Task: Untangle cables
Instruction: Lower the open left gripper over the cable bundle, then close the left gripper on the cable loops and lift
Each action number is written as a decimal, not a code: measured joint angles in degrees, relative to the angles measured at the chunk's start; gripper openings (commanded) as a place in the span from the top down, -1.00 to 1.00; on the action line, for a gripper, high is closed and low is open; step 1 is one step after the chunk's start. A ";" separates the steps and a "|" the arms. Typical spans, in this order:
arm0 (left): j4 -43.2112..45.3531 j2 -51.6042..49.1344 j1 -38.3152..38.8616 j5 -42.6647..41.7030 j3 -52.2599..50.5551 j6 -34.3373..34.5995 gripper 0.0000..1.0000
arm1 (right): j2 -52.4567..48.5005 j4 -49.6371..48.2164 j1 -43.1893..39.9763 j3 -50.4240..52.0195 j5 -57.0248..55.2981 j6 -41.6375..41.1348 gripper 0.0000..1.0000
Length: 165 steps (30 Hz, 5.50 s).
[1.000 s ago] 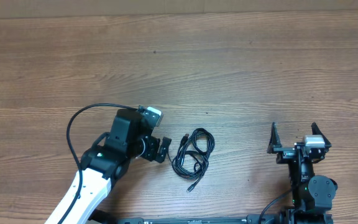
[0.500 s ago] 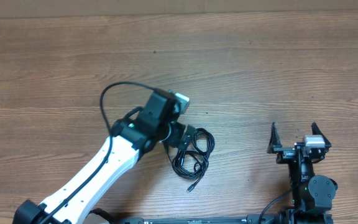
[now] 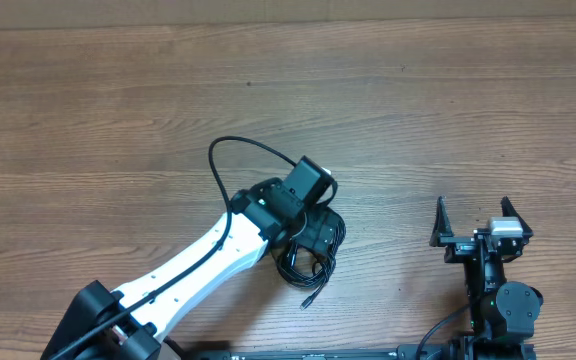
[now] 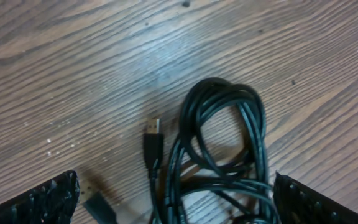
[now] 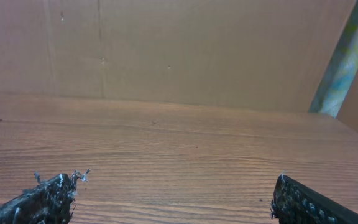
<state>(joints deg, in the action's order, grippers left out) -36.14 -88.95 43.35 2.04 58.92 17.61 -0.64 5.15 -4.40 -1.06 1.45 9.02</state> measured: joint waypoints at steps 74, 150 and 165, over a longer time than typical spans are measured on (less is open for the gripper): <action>-0.63 -10.08 0.24 3.82 4.13 11.41 -0.54 | 0.00 -0.02 0.00 0.00 -0.04 0.02 -1.00; 4.70 -15.23 1.68 5.88 4.22 12.04 0.88 | 0.00 0.00 0.00 0.00 -0.02 0.04 -1.00; 4.98 -15.54 1.68 5.86 4.22 12.31 0.92 | 0.00 0.02 0.00 0.00 -0.02 0.04 -1.00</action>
<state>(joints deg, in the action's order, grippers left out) -31.16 -104.49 45.04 7.90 63.13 29.91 -0.64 5.17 -4.40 -1.06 1.43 9.06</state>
